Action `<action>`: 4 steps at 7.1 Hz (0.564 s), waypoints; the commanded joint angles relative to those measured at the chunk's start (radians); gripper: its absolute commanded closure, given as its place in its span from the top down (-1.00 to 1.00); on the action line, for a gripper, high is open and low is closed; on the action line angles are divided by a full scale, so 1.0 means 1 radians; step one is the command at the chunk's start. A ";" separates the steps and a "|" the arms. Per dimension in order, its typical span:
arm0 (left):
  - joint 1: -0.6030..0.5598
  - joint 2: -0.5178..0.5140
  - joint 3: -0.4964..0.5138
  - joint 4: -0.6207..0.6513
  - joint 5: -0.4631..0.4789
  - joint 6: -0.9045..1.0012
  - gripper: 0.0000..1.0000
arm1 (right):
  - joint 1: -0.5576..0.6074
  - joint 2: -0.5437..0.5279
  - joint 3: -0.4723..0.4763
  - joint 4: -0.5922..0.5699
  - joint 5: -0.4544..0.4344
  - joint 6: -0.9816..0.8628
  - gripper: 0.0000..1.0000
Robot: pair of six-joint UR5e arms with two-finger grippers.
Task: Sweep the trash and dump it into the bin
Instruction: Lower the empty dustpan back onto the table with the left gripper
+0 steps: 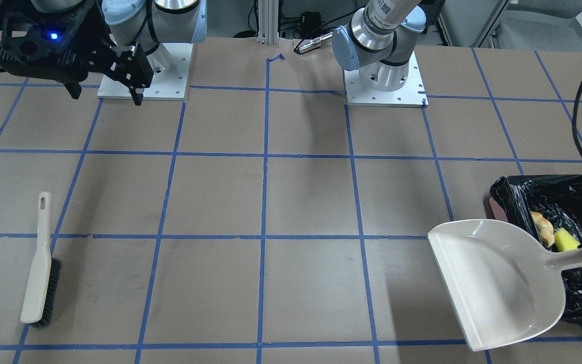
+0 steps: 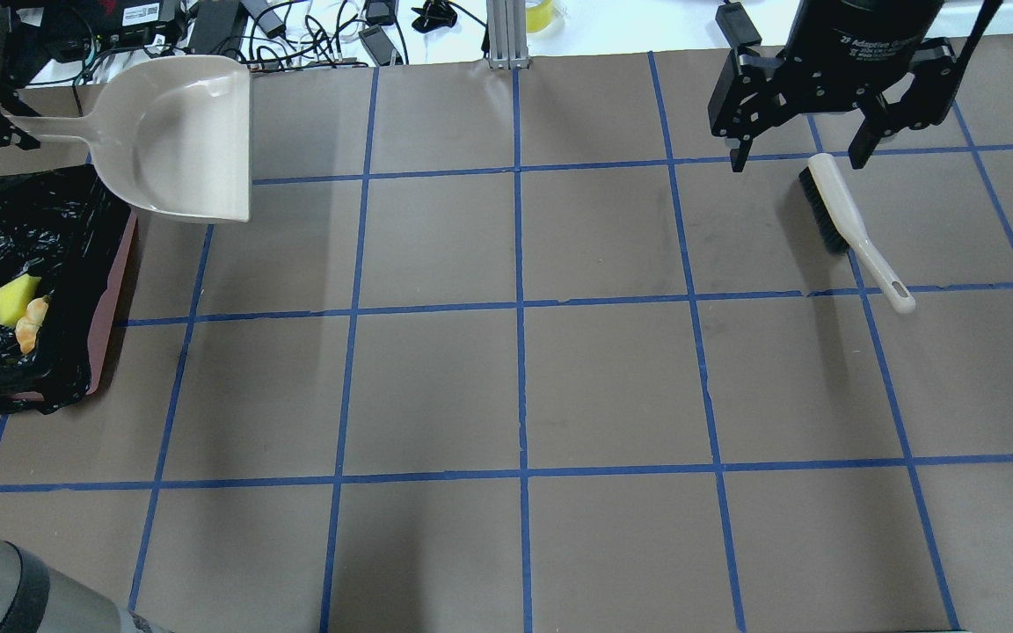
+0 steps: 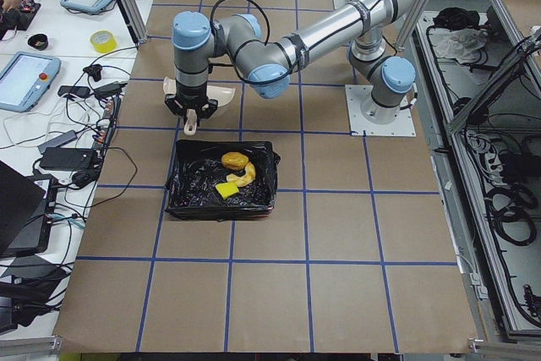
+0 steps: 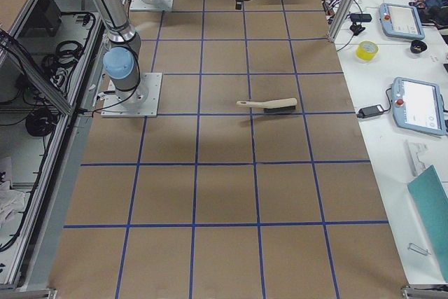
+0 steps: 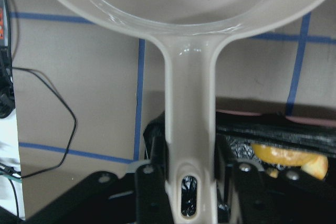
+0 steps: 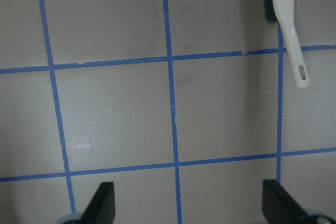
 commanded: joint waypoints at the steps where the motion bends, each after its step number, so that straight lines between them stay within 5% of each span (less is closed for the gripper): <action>1: -0.049 -0.051 -0.045 0.003 -0.092 -0.130 -1.00 | 0.008 -0.021 0.023 -0.002 -0.002 -0.002 1.00; 4: -0.177 -0.156 -0.079 0.087 -0.077 -0.191 -1.00 | 0.008 -0.022 0.026 -0.007 -0.003 -0.002 1.00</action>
